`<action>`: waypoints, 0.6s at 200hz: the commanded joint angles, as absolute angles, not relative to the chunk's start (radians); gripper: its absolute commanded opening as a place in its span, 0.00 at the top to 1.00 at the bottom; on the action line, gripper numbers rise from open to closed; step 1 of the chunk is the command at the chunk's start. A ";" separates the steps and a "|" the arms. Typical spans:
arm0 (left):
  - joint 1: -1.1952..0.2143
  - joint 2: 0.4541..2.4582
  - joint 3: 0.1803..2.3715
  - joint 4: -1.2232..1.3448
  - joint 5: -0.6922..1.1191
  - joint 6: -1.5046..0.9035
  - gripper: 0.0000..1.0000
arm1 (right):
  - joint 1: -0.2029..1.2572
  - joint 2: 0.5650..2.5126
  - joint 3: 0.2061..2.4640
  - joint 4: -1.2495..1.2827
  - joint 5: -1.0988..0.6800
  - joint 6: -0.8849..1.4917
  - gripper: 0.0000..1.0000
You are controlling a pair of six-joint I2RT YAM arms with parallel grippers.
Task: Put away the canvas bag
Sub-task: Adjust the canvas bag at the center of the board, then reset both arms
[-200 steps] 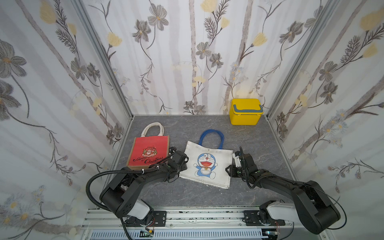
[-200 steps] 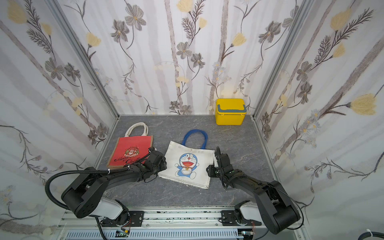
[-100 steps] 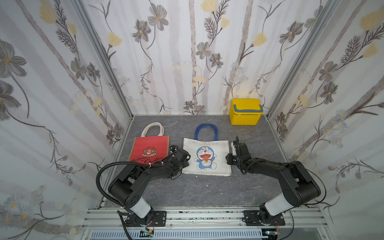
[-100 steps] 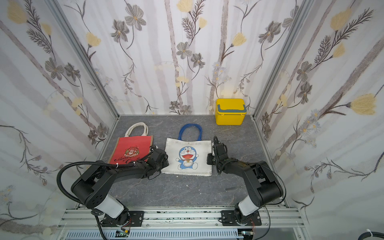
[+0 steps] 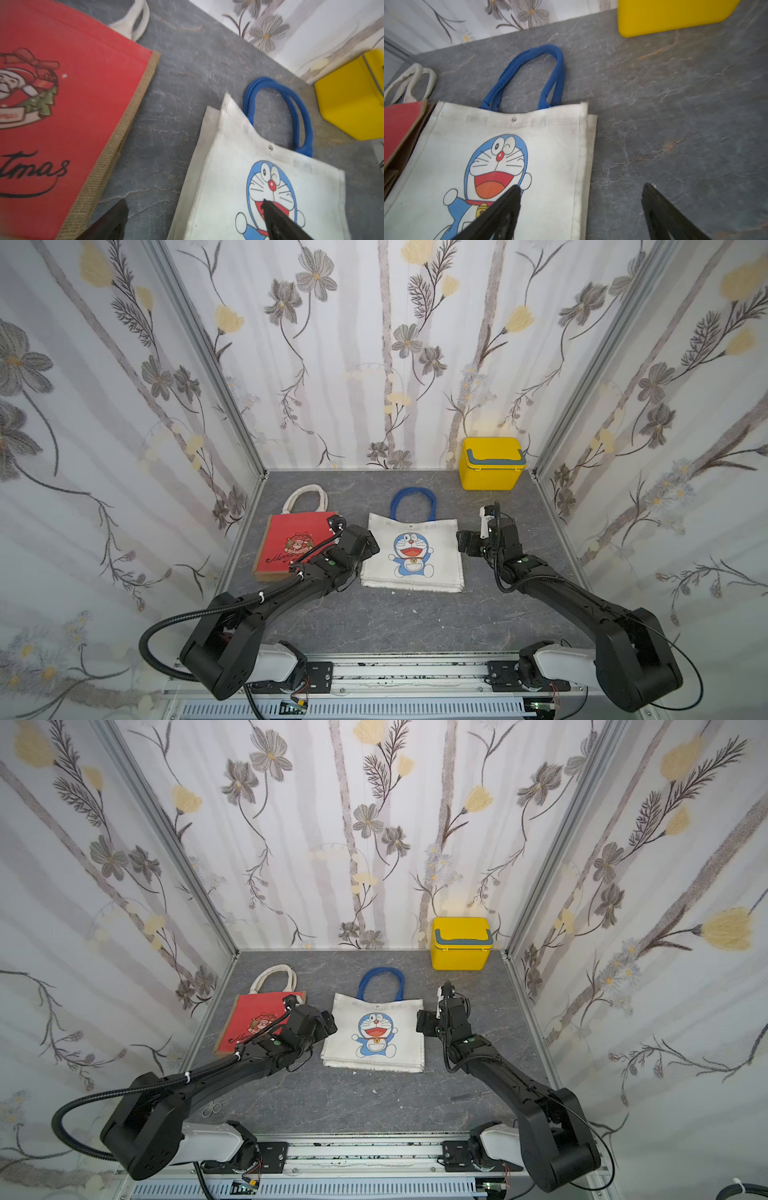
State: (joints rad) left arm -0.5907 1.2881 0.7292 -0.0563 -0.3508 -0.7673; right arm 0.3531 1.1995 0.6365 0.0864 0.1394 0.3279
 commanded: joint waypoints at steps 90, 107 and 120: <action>-0.274 1.234 0.485 0.624 -0.752 -0.092 0.00 | 0.149 1.078 0.175 0.912 0.357 -0.008 0.00; -0.231 1.309 0.423 0.799 -0.663 -0.064 0.00 | 0.129 1.178 0.150 1.077 0.296 0.005 0.00; -0.220 1.377 0.381 0.962 -0.617 -0.004 0.00 | 0.123 1.255 0.134 1.203 0.272 -0.002 0.00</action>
